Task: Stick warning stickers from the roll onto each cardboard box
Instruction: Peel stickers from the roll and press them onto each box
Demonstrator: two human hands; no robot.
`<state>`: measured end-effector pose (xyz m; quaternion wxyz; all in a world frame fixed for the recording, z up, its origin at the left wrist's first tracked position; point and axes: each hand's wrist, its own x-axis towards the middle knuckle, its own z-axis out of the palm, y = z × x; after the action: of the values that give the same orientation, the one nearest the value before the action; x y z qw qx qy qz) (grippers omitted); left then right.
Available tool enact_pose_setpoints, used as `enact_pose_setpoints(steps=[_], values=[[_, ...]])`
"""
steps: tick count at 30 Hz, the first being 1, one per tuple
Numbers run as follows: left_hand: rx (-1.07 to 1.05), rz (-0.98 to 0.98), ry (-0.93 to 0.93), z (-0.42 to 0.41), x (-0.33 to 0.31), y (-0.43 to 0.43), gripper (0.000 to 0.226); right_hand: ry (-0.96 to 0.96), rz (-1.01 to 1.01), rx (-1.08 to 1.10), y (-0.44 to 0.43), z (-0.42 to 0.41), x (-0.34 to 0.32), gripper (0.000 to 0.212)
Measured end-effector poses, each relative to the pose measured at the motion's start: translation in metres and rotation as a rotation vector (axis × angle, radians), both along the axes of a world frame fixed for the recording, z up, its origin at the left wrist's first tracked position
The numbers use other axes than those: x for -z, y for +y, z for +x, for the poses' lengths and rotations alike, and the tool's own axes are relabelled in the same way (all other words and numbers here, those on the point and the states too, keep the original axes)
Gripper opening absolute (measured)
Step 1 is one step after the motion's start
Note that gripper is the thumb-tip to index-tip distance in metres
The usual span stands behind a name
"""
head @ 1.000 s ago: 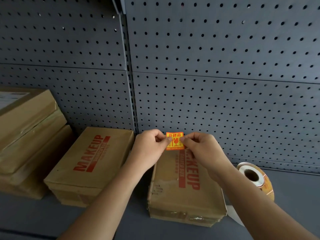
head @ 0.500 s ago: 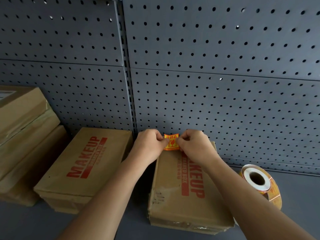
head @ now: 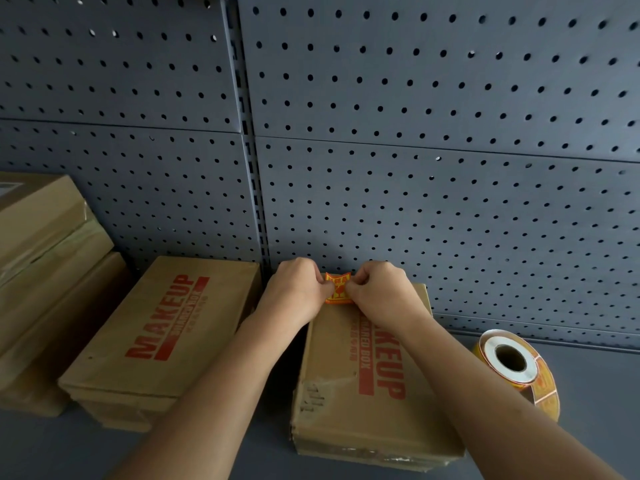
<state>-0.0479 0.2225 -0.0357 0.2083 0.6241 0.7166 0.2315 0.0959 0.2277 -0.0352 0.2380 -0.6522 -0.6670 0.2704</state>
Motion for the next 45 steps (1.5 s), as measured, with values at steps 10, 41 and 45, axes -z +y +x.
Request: enact_pose_setpoints(steps=[10, 41, 45], values=[[-0.012, 0.035, 0.068, 0.003, 0.003, -0.002, 0.022, -0.059, -0.008, 0.018, 0.001, -0.004, 0.001, 0.017], [-0.106, 0.062, -0.325, 0.005, 0.032, -0.01, 0.039, -0.079, 0.268, 0.042, -0.015, 0.001, 0.01, 0.009], [-0.09, 0.014, -0.417, 0.009, 0.036, -0.016, 0.035, -0.337, 0.409, 0.047, -0.015, 0.001, 0.014, 0.027]])
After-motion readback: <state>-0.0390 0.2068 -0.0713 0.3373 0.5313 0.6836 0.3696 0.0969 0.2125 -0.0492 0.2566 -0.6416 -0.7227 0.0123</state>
